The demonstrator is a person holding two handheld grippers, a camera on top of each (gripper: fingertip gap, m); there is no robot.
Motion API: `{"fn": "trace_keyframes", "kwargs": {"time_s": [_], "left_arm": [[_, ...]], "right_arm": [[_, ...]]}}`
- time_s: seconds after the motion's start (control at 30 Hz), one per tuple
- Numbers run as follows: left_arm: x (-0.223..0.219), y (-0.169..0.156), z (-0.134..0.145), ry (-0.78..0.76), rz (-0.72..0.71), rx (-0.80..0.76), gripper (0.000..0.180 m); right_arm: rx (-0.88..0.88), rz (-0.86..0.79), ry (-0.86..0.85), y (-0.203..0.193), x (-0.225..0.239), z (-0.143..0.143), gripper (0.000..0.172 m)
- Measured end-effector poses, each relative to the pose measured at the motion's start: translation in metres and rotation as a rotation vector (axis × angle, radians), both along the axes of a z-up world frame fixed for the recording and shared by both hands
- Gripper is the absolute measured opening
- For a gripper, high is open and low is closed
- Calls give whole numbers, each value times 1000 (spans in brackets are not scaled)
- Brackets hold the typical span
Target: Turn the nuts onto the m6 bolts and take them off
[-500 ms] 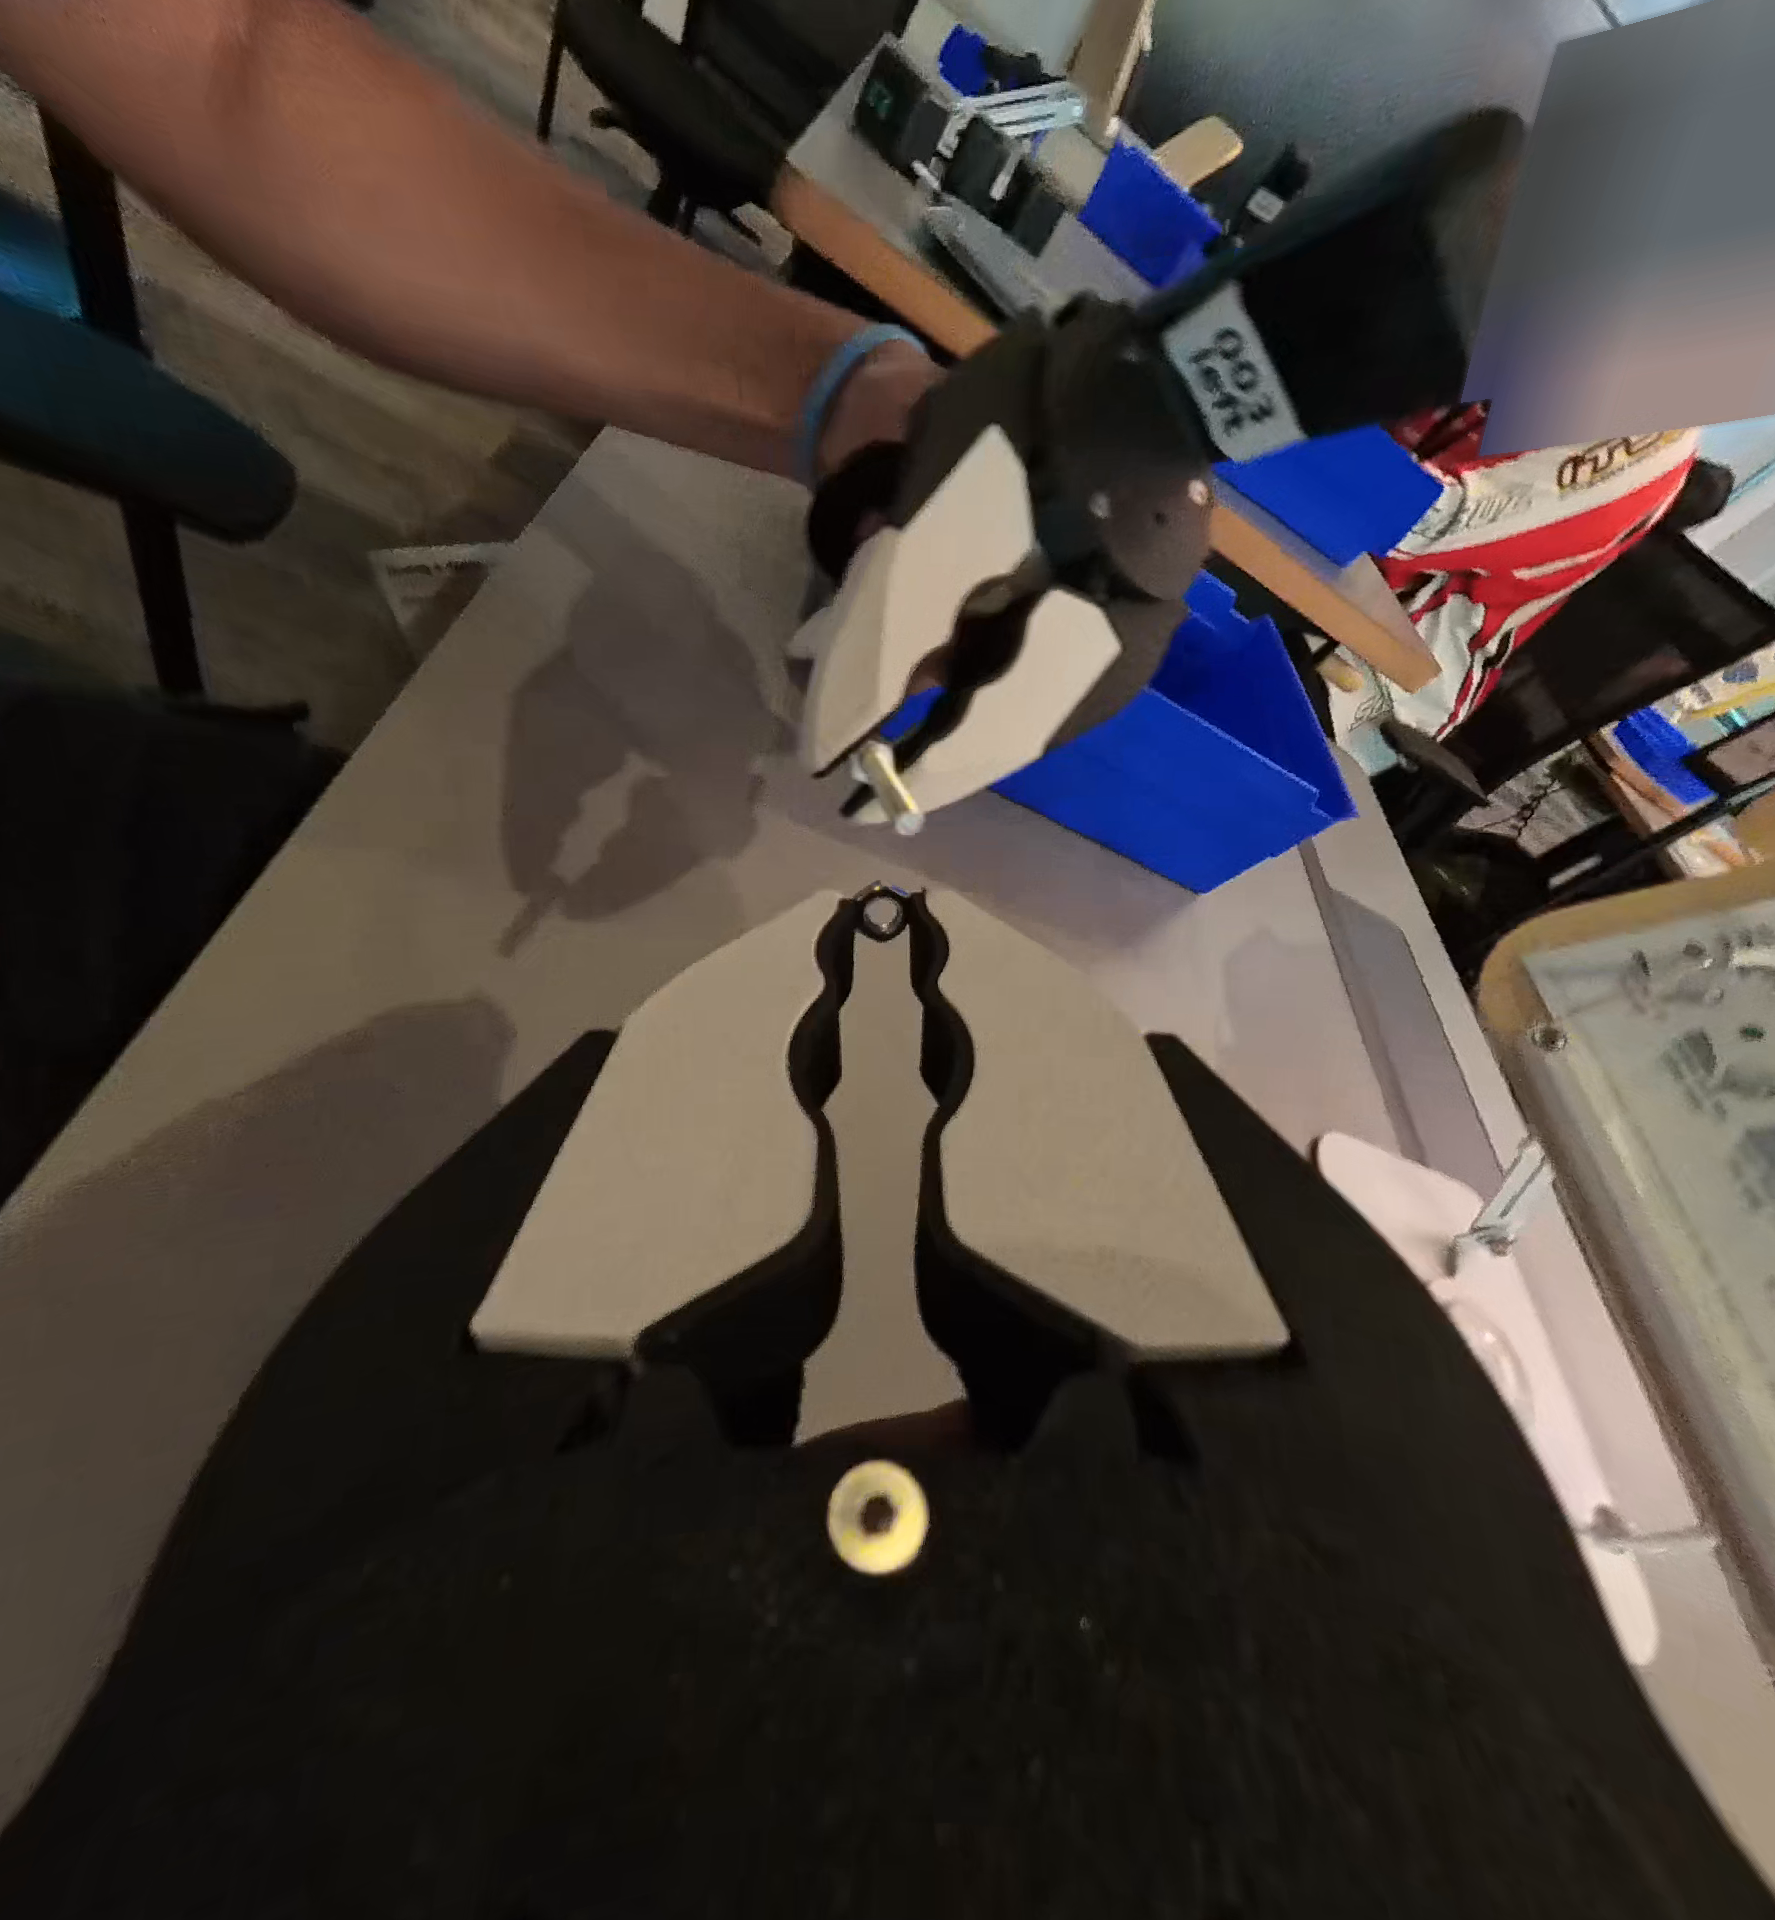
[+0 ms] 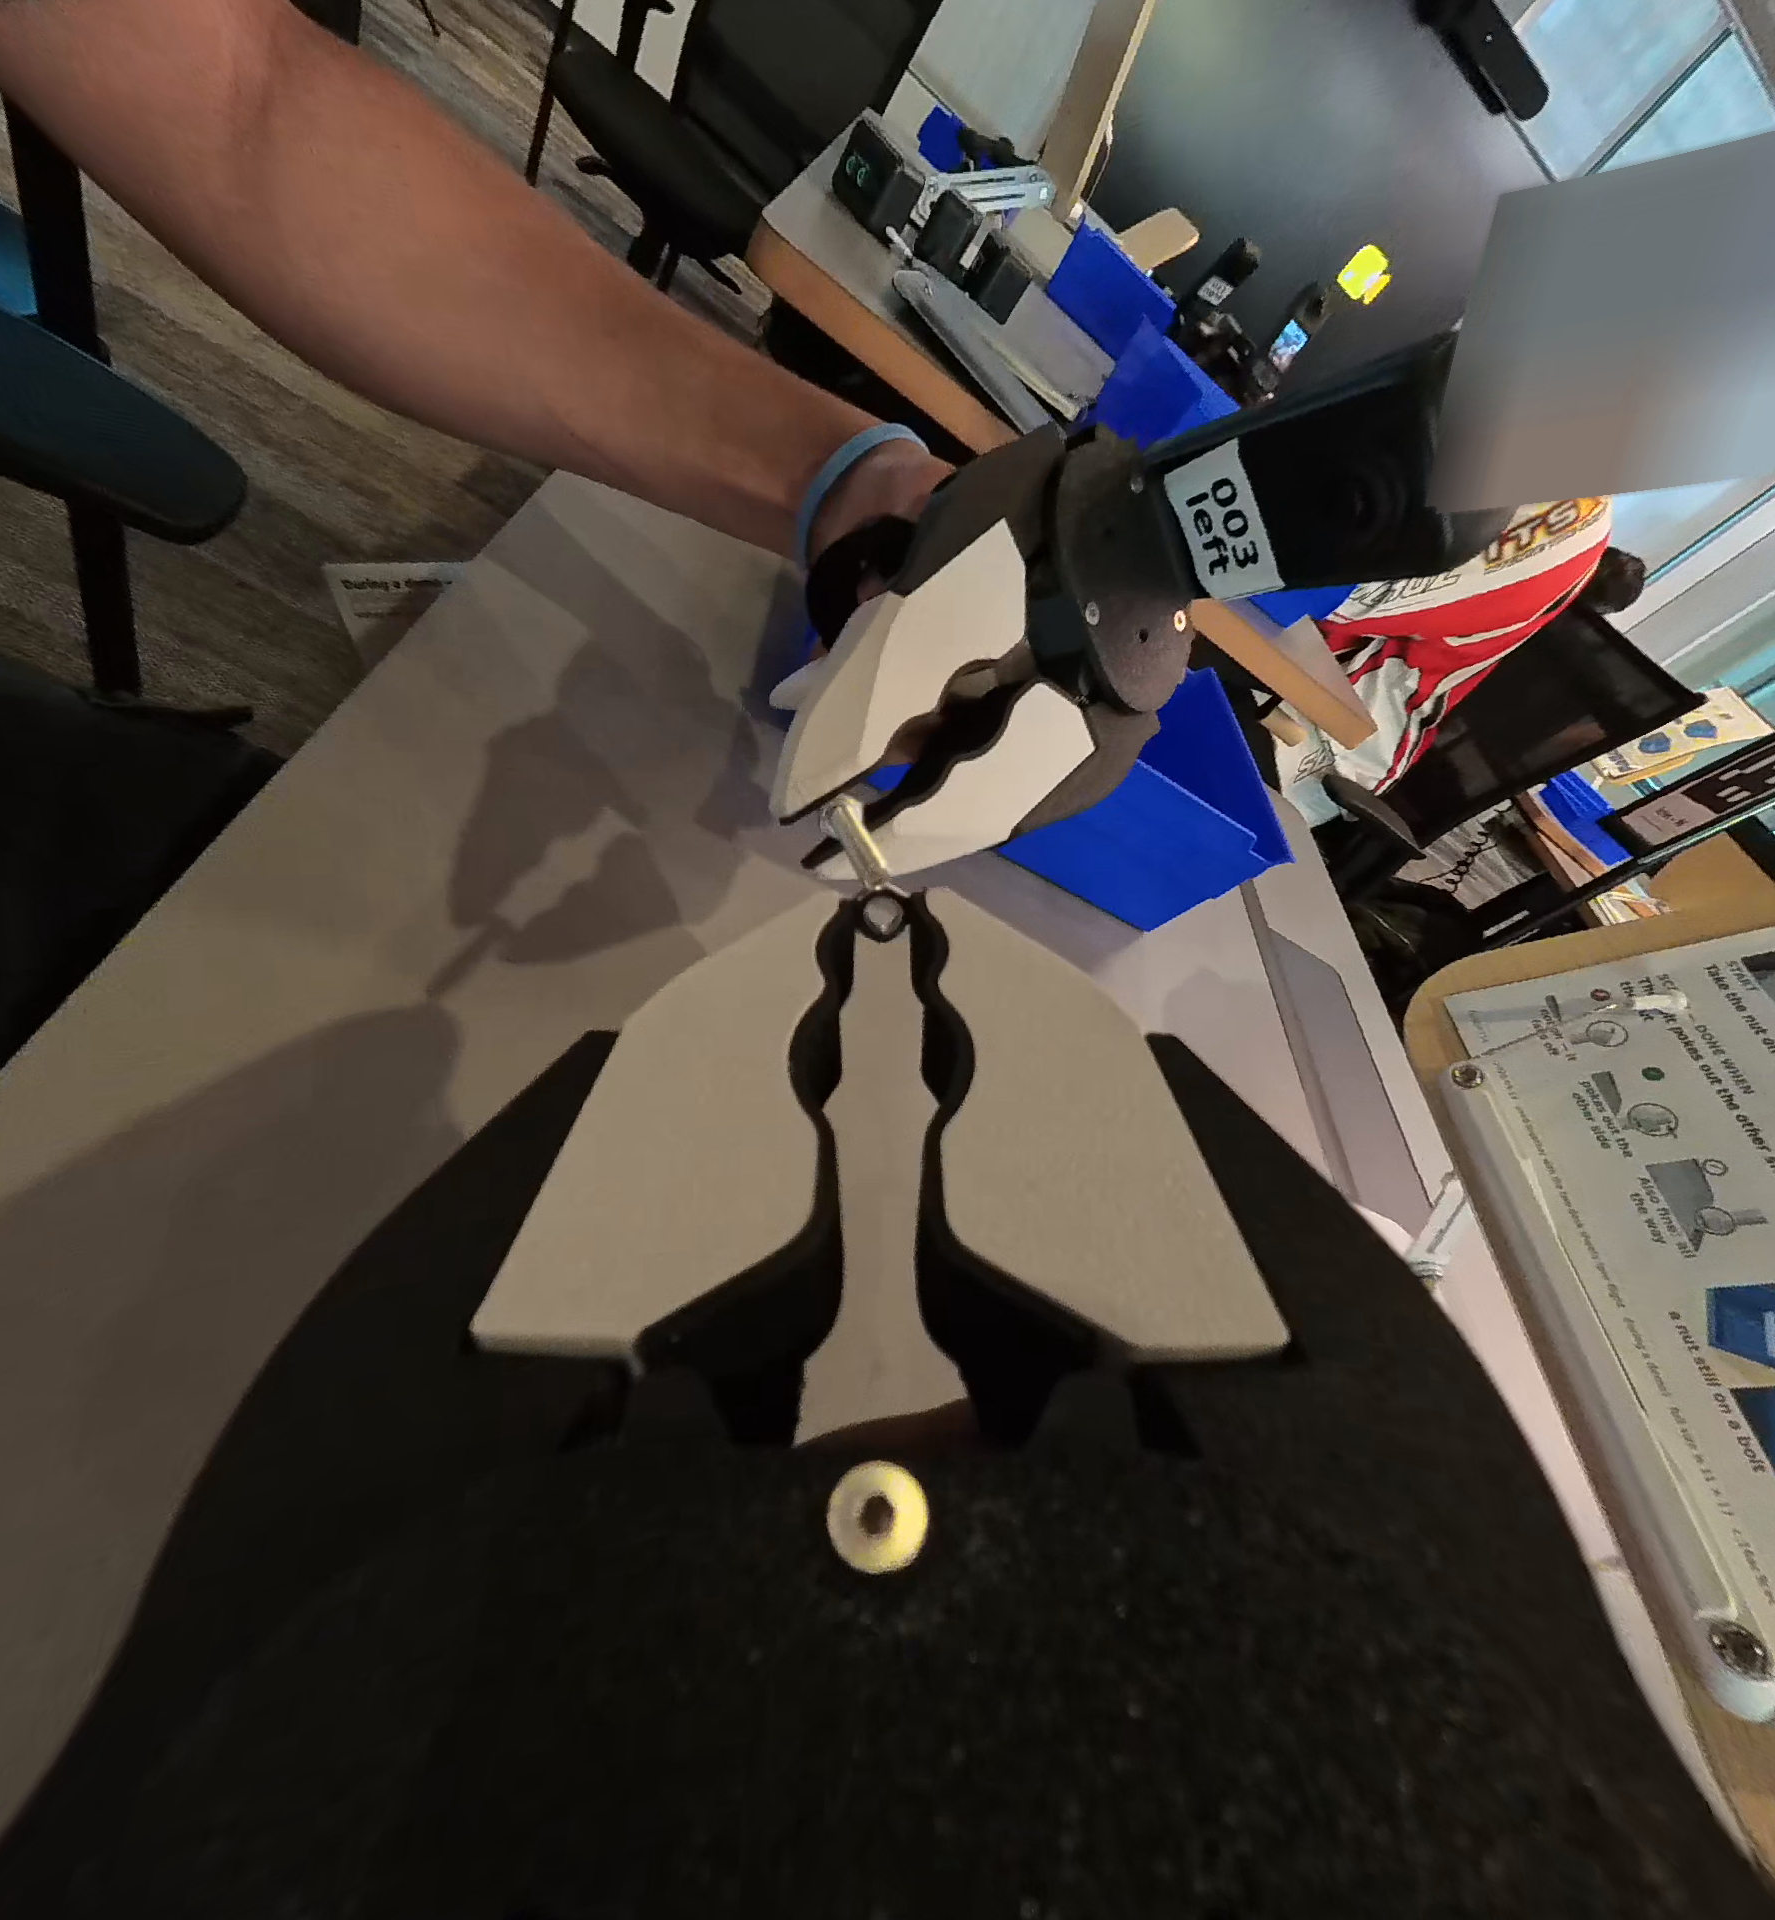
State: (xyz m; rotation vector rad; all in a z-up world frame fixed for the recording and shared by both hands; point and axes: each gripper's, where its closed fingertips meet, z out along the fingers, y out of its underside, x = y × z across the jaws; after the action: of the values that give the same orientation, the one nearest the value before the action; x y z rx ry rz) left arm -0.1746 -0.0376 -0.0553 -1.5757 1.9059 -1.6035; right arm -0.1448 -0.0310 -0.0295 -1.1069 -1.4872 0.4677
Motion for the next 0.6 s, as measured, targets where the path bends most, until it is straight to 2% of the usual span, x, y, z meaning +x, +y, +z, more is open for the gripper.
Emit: {"fn": "trace_keyframes", "kwargs": {"time_s": [0.27,0.37,0.5,0.6], "left_arm": [[3,3,-1,-8,5,-8,10],[3,4,-3,-7,8,-2,10],[4,5,-2,-23,11,3,10],[7,11,-1,-49,50,36,10]], "right_arm": [[-23,35,15,-4,-4,6,10],[-9,9,-38,2,-3,0,10],[-52,21,-13,5,-3,0,10],[-146,19,52,10,-2,2,10]]}}
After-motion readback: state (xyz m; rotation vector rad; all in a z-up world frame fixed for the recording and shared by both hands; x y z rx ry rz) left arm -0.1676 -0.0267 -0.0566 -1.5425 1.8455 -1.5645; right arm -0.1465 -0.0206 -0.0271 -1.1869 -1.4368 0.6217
